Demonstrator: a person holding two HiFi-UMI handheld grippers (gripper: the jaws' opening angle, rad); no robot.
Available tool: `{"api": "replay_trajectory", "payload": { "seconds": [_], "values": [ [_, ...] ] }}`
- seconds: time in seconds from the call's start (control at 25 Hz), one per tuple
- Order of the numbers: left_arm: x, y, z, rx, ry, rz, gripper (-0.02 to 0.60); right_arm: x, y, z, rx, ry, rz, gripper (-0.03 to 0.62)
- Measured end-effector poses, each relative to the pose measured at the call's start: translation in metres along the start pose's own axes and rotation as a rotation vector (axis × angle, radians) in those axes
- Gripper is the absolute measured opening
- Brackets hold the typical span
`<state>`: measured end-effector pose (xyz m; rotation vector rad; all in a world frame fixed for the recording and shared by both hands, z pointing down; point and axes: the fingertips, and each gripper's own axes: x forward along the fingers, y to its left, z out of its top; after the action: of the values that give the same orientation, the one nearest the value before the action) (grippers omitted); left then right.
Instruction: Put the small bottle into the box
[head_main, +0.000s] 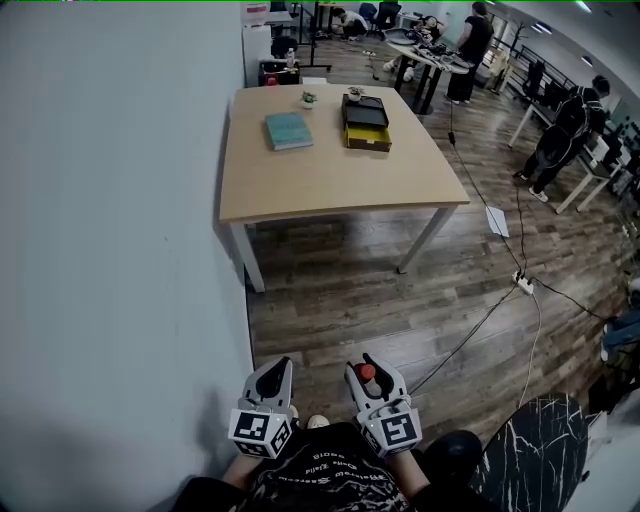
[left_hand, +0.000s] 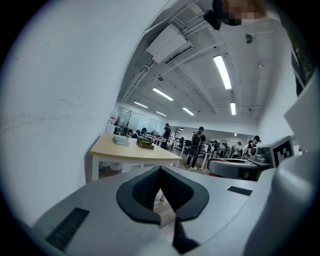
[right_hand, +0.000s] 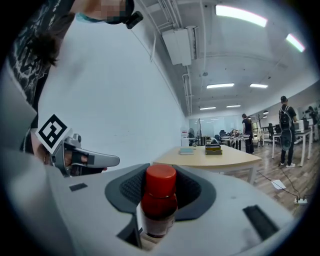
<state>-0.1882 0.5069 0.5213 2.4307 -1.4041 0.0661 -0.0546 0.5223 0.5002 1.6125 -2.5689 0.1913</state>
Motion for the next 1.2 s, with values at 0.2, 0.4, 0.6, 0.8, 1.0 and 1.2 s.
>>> {"api": "replay_trajectory", "payload": {
  "seconds": [0.2,0.4,0.6,0.8,1.0,1.2],
  "values": [
    [0.001,-0.013,-0.002,-0.011,-0.002,-0.015,0.003,-0.003,-0.003,-0.001,-0.001,0.015,0.033,0.143],
    [0.002,-0.021,-0.003,-0.018,-0.008,-0.006,0.003,-0.009,-0.008,0.009,-0.007,-0.017,0.069,0.141],
    [0.012,-0.024,-0.007,-0.02,0.012,-0.017,0.003,-0.012,-0.009,0.009,0.036,-0.016,0.094,0.143],
    [0.042,-0.021,-0.005,-0.01,0.018,-0.047,0.003,-0.002,-0.021,0.0,0.031,-0.001,0.087,0.143],
    [0.093,0.005,0.005,-0.019,0.04,-0.082,0.003,0.035,-0.045,0.004,0.037,0.02,0.046,0.143],
    [0.15,0.049,0.029,-0.018,0.027,-0.08,0.003,0.091,-0.074,0.019,0.026,0.023,0.005,0.143]
  ]
}}
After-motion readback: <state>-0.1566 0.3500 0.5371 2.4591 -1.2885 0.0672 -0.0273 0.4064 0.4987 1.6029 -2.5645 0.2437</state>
